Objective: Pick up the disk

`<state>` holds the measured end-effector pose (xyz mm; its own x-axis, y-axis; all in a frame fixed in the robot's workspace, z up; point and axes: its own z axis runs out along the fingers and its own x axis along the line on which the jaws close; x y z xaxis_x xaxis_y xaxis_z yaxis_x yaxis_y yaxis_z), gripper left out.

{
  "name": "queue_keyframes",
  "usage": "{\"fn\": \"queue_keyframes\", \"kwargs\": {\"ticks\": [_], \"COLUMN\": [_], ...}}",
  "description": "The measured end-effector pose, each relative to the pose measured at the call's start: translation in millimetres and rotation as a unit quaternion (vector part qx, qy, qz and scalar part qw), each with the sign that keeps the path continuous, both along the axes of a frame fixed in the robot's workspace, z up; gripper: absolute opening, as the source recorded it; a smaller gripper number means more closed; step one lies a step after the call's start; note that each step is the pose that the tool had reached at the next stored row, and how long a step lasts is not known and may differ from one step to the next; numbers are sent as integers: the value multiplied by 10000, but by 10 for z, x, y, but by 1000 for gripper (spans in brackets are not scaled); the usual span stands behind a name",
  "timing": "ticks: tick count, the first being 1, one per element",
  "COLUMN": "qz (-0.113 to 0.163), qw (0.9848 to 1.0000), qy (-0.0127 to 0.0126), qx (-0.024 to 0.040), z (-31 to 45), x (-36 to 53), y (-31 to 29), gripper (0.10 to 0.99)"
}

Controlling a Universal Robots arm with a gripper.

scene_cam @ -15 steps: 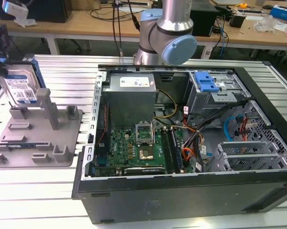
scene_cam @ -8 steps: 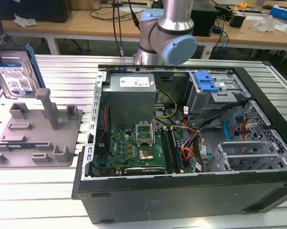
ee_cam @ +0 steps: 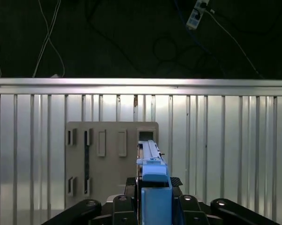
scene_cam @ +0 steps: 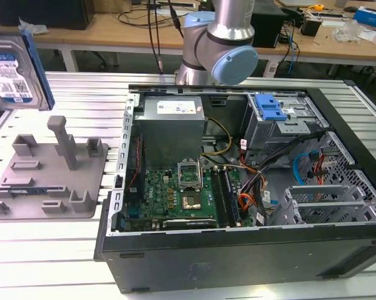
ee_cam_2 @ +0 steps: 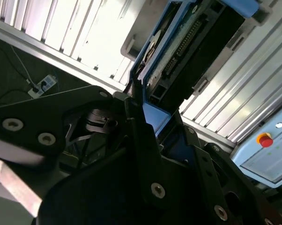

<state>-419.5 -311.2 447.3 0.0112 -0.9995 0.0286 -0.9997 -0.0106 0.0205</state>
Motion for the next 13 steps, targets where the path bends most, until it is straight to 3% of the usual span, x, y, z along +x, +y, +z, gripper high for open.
{"fn": "queue_keyframes", "kwargs": {"ticks": [5, 6, 8, 13], "qz": [0, 0, 0, 0], "qw": [10000, 10000, 10000, 10000], "qy": [-1, 0, -1, -3], "qx": [1, 0, 0, 0], "z": [291, 395, 433, 433], "x": [-1, 0, 0, 0], "y": [0, 0, 0, 0], "gripper": [365, 365, 365, 365]}}
